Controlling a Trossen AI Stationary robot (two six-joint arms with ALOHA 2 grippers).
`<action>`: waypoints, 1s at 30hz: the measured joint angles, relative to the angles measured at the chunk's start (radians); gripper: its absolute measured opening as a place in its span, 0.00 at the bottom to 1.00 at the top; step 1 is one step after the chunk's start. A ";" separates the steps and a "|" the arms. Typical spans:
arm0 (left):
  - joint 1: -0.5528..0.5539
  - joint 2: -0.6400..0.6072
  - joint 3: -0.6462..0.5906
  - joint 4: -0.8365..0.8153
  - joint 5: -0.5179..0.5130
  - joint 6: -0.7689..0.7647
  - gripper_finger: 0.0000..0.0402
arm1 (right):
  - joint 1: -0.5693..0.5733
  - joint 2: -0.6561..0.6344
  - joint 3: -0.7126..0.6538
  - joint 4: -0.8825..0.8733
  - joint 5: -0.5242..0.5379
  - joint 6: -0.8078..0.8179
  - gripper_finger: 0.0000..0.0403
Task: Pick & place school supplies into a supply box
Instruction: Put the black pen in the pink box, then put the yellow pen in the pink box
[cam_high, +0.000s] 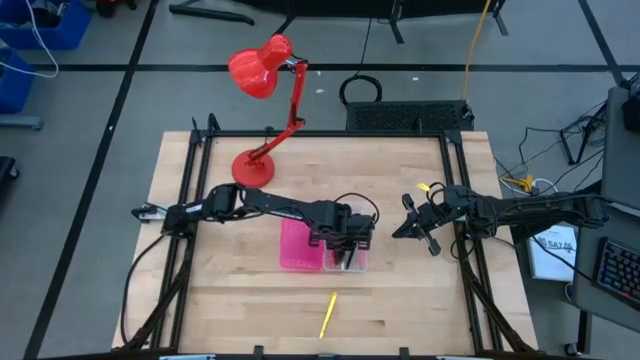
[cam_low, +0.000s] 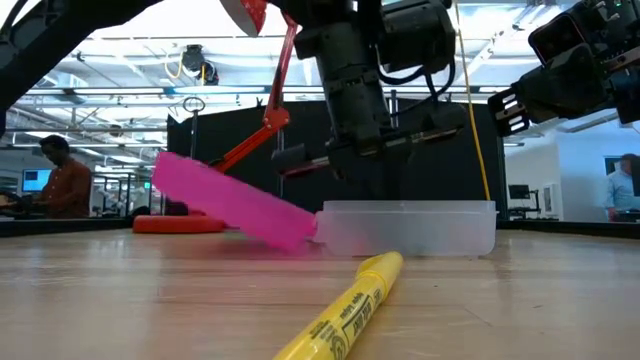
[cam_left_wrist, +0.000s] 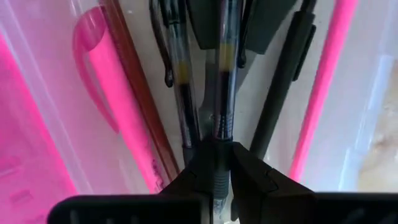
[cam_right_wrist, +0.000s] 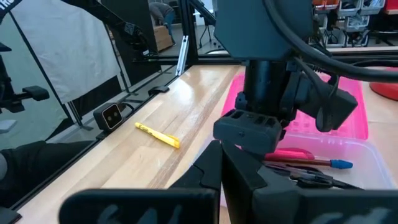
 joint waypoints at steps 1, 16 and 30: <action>0.000 0.000 -0.005 0.012 0.003 0.000 0.08 | 0.000 0.000 0.000 0.000 0.000 0.000 0.00; -0.002 -0.048 0.000 0.014 -0.050 0.047 0.41 | 0.000 0.000 0.000 -0.007 0.000 0.000 0.00; -0.079 -0.401 0.001 -0.211 -0.440 0.526 0.39 | 0.000 0.000 0.000 -0.007 0.000 0.015 0.00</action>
